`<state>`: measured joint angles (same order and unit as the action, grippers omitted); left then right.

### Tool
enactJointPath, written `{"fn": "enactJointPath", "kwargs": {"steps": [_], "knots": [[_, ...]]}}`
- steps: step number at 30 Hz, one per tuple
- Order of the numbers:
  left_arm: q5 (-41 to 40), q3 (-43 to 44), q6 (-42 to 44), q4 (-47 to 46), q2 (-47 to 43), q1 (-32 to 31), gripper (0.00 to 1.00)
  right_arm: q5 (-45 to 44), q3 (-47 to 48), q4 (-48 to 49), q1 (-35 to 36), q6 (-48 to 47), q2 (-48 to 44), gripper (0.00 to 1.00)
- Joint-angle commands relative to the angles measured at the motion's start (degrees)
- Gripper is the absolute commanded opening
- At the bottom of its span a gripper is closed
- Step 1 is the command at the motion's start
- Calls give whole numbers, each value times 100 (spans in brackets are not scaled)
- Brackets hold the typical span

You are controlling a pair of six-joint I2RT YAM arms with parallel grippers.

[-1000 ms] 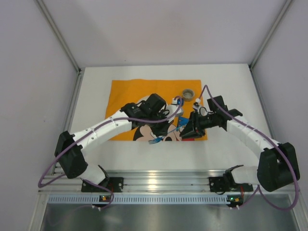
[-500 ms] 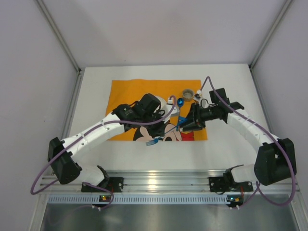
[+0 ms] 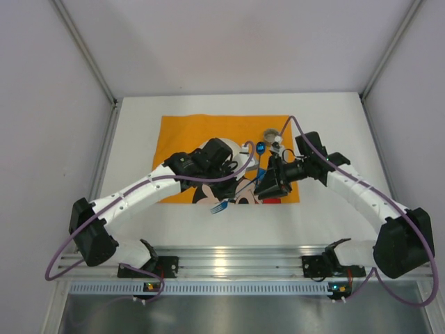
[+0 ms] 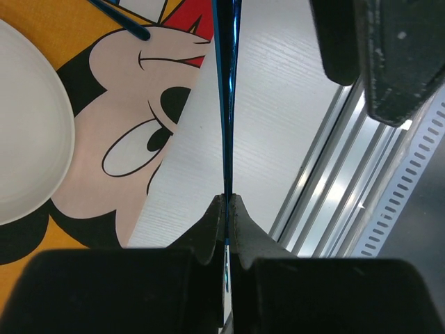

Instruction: Set the dinner table for one person

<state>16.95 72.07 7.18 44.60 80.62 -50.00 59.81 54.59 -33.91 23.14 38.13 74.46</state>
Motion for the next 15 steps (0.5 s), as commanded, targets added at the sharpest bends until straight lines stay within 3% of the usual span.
{"fn": "enactJointPath", "kwargs": {"steps": [1, 7, 15], "knots": [[-95, 26, 11, -215, -82, -10, 0, 241, -211, 86, 156, 63, -361, 44], [27, 17, -15, -285, -47, -10, 0, 189, -273, 86, 174, 28, -336, 44], [72, 61, 55, -127, -20, -10, 0, -31, 438, 86, 174, -60, 315, 42]]}}
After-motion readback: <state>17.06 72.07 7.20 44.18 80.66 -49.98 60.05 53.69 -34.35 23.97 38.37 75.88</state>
